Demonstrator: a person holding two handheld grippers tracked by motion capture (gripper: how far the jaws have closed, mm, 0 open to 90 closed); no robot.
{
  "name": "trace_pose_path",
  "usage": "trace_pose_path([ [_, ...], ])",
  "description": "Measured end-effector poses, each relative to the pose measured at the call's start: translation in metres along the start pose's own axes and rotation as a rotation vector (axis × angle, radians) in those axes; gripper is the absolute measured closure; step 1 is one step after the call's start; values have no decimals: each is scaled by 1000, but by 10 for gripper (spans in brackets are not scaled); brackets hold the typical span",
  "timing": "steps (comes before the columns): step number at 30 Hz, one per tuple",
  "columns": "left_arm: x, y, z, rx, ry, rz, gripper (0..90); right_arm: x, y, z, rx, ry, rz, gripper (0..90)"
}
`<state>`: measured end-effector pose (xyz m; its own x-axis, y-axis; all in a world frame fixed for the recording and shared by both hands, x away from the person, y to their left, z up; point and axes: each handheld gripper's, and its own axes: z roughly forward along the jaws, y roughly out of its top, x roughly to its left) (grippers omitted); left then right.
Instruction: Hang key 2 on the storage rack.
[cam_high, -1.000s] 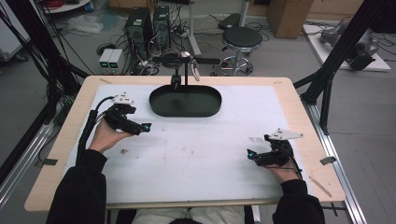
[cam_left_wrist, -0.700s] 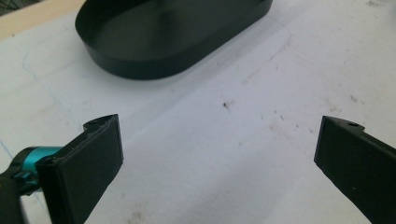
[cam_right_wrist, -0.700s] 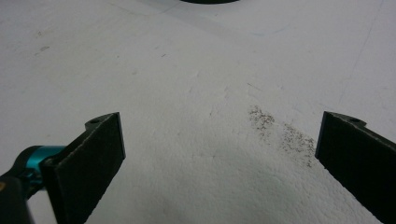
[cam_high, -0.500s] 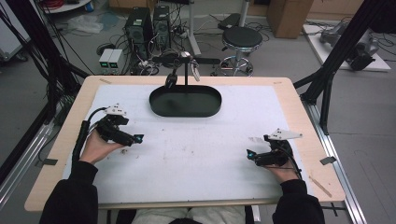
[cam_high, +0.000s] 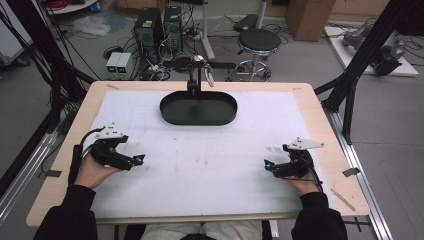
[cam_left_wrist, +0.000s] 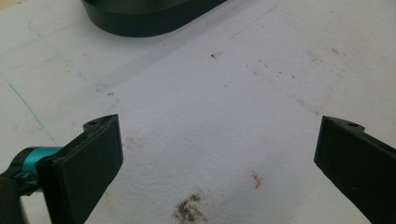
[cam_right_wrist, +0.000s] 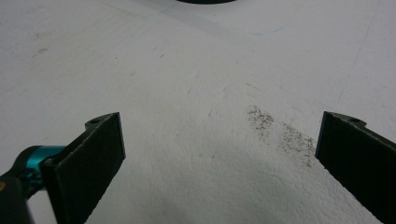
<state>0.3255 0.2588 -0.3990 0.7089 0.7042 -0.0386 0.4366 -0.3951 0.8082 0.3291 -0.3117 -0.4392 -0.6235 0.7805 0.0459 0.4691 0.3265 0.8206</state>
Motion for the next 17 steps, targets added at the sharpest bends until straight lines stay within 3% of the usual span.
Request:
trace_pose_path([
  [6, 3, -21, -12, -53, 0, -32, 17, 0, -1, 1, 4, 3, 3, 6],
  [12, 7, -38, -22, -85, 32, -69, 17, 1, -1, 1, 11, 4, 2, 7],
  [17, 7, -47, -27, -102, 58, -77, 17, 1, -2, 2, 17, 1, -4, 7],
])
